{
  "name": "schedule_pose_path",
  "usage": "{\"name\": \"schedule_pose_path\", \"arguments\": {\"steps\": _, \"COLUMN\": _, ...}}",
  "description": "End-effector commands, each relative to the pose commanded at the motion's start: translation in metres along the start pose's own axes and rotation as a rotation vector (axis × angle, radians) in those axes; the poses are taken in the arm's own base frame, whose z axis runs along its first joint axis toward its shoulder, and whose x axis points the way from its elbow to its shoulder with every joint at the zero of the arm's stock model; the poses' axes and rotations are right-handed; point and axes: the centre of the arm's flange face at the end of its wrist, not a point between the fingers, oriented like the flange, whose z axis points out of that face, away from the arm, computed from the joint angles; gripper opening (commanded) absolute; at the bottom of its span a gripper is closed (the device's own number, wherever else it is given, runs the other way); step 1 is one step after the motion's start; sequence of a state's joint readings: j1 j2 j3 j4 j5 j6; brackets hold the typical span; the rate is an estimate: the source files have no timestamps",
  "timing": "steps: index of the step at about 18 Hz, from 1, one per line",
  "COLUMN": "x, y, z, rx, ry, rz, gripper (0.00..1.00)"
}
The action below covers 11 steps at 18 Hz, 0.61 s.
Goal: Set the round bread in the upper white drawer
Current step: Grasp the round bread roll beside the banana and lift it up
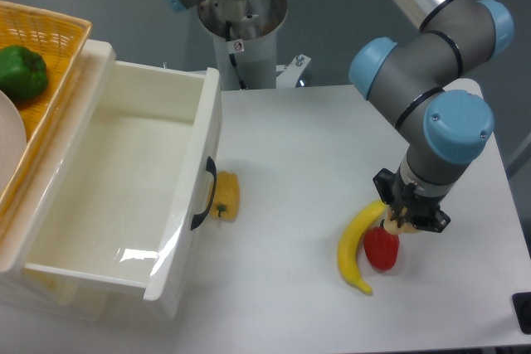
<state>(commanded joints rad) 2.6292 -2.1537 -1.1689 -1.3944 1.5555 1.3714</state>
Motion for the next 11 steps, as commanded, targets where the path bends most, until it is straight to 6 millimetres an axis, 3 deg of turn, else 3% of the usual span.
{"name": "schedule_pose_path", "arguments": {"steps": 8, "x": 0.001, "y": -0.005, "z": -0.002, "rx": 0.035, "ry": 0.003, "rz": -0.047, "gripper": 0.0}}
{"name": "schedule_pose_path", "arguments": {"steps": 11, "x": 0.007, "y": -0.012, "z": -0.014, "rx": 0.082, "ry": -0.001, "rz": -0.072, "gripper": 0.0}}
